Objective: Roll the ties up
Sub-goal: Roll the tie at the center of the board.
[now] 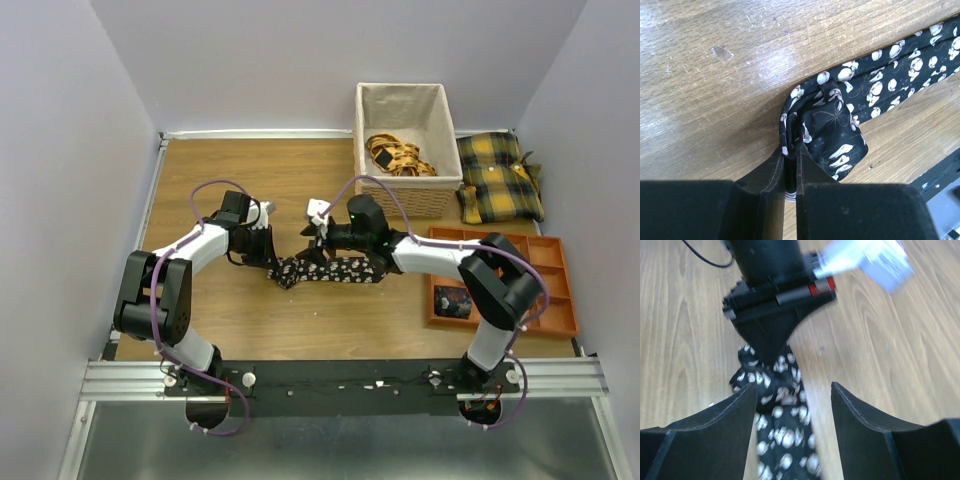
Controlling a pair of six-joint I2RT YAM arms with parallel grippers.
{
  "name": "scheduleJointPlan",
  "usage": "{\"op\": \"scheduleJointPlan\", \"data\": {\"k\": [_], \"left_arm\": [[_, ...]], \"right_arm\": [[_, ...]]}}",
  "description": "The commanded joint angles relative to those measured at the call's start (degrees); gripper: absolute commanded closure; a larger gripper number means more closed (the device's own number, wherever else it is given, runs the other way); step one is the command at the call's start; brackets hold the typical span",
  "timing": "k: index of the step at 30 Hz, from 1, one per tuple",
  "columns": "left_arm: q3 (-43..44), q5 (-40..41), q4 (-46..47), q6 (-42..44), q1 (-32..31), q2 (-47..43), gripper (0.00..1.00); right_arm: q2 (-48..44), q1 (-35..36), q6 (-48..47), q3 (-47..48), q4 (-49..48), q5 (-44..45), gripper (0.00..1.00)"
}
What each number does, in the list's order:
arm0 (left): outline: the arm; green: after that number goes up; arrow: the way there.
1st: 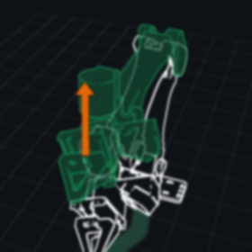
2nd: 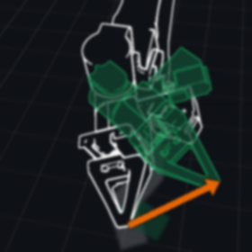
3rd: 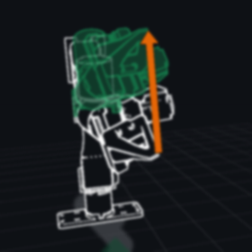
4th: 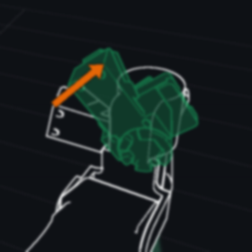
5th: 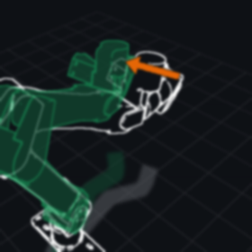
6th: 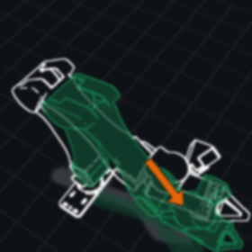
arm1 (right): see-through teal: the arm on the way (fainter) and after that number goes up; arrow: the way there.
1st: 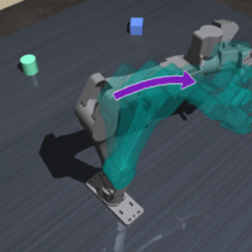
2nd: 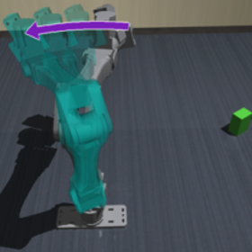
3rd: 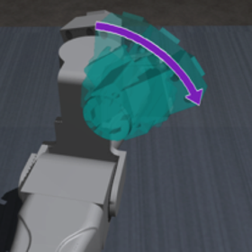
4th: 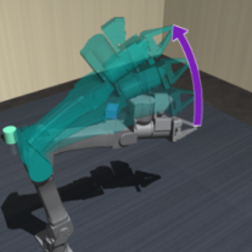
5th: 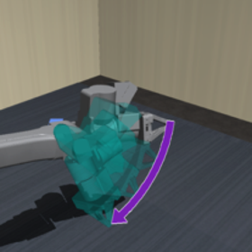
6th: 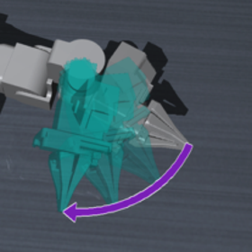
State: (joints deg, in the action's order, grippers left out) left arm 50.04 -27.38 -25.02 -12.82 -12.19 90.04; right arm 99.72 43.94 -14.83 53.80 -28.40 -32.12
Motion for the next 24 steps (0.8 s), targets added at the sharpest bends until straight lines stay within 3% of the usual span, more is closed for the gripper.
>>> {"op": "scheduleJointPlan", "data": {"k": [1, 3, 9, 18, 24], "left_arm": [[0.23, 2.15, -1.35, 1.92, -0.82, -1.27, 1.00], [0.58, 2.33, -1.44, 2.10, -0.91, -1.36, 1.00], [1.29, 2.24, -1.79, 3.50, -1.52, -1.18, 1.00], [1.29, 2.33, -2.06, 4.29, -2.23, -0.83, 1.00], [1.38, 2.15, -1.97, 4.47, -2.58, -1.18, 1.00]], "right_arm": [[5.39, 1.67, -11.72, 8.50, 10.11, -9.02, 0.30], [6.79, 1.85, -11.10, 12.88, 17.72, -9.19, 0.30], [10.31, 1.85, -13.82, 13.95, 25.13, -11.12, 0.29], [17.78, 1.94, -8.12, 19.76, 26.90, -8.05, 0.28], [17.96, 2.20, -8.99, 18.44, 25.77, -10.51, 0.23]]}}
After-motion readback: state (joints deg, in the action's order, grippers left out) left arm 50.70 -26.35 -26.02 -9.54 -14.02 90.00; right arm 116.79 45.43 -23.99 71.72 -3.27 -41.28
